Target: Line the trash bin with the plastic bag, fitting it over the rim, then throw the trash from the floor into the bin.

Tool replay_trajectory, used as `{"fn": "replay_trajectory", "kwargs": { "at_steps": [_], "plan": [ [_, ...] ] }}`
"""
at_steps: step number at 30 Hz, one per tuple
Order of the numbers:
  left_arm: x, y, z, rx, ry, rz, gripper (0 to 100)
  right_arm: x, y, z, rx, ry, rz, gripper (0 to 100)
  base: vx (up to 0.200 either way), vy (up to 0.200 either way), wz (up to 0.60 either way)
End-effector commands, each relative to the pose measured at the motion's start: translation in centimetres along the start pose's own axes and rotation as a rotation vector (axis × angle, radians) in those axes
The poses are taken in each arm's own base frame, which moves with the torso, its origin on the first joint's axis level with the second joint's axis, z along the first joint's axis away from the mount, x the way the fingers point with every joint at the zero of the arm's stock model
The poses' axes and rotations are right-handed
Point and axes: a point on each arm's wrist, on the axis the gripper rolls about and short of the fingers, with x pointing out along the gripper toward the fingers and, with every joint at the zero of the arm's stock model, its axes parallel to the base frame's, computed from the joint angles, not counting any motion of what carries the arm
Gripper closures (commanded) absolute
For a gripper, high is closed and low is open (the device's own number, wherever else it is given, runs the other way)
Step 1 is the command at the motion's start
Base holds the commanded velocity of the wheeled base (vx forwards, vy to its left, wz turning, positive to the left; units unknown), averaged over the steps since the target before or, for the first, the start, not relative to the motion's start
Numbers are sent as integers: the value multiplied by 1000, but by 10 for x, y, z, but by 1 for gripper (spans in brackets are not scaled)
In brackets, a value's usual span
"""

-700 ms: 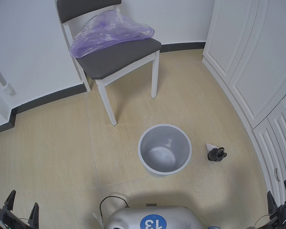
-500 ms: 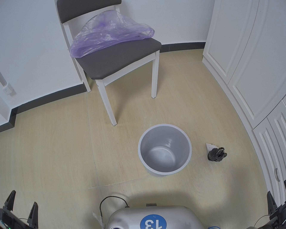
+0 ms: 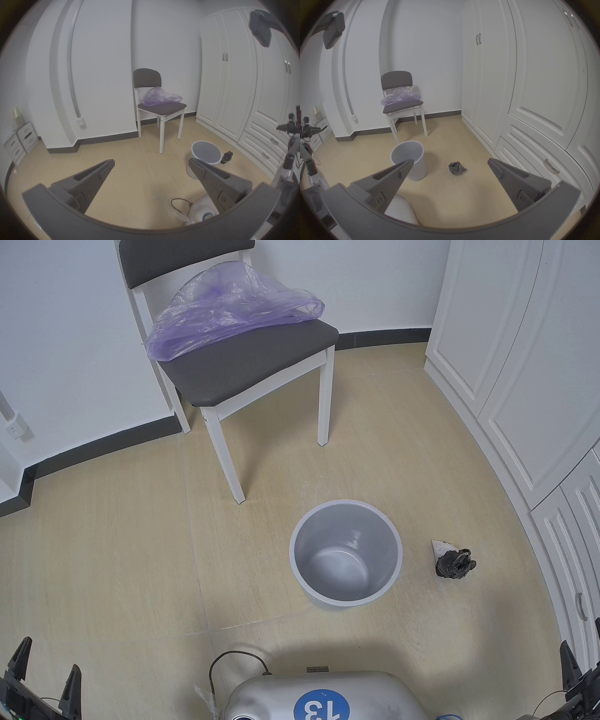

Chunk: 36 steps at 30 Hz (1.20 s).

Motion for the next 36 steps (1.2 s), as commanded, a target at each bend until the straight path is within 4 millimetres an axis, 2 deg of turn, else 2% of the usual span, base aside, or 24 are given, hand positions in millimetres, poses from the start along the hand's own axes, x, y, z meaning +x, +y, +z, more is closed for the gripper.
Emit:
{"fn": "replay_trajectory", "kwargs": {
  "at_steps": [1, 2, 3, 4, 6, 8, 10, 11, 12, 13, 14, 15, 17, 19, 21, 22, 24, 25, 27, 29, 36],
  "plan": [
    [-3, 0, 9, -22, -76, -16, 0, -1, 0, 2, 18, -36, 3, 0, 0, 0, 0],
    [-11, 1, 36, -93, -206, -33, 0, -5, 0, 18, 35, -122, 24, 0, 0, 0, 0],
    [-12, 2, 39, -107, -219, -36, 0, -5, 0, 21, 40, -134, 30, 0, 0, 0, 0],
    [-24, 4, 82, -277, -327, -129, 0, -15, 1, 62, 107, -257, 87, 0, 0, 0, 0],
    [-23, 7, 114, -284, -309, -163, 0, -10, 2, 88, 137, -214, 114, 0, 0, 0, 0],
    [-15, 9, 135, -233, -253, -161, 0, 2, 3, 109, 125, -163, 119, 0, 0, 0, 0],
    [9, 12, 164, -191, -186, -166, 0, 28, 4, 136, 118, -91, 115, 0, 0, 0, 0],
    [12, 12, 166, -188, -180, -166, 0, 29, 4, 139, 118, -90, 115, 0, 0, 0, 0],
    [43, 14, 194, -156, -128, -158, 0, 55, 5, 167, 120, -81, 105, 0, 0, 0, 0],
    [64, 15, 208, -140, -99, -148, 0, 67, 6, 179, 122, -87, 106, 0, 0, 0, 0],
    [82, 16, 218, -128, -73, -141, 0, 79, 7, 190, 122, -96, 108, 0, 0, 0, 0],
    [84, 16, 220, -126, -70, -141, 0, 81, 7, 191, 122, -98, 108, 0, 0, 0, 0],
    [137, 20, 237, -78, -3, -110, 0, 111, 9, 207, 119, -108, 116, 0, 0, 0, 0],
    [178, 24, 242, -34, 54, -67, 0, 132, 13, 215, 121, -108, 136, 0, 0, 0, 0],
    [195, 25, 243, -18, 78, -46, 0, 139, 16, 218, 124, -110, 155, 0, 0, 0, 0],
    [221, 27, 242, 2, 106, -26, 0, 147, 19, 219, 127, -104, 169, 0, 0, 0, 0],
    [248, 28, 242, 7, 116, -9, 0, 154, 21, 217, 129, -86, 169, 0, 0, 0, 0],
    [248, 28, 242, 7, 116, -9, 0, 154, 21, 217, 129, -86, 169, 0, 0, 0, 0],
    [294, 32, 237, 15, 123, 13, 0, 159, 23, 211, 127, -56, 177, 0, 0, 0, 0],
    [320, 36, 233, 31, 129, 33, 0, 160, 29, 209, 130, -42, 212, 0, 0, 0, 0],
    [391, 43, 216, 92, 153, 64, 0, 156, 35, 188, 124, 26, 258, 0, 0, 0, 0]
  ]
}}
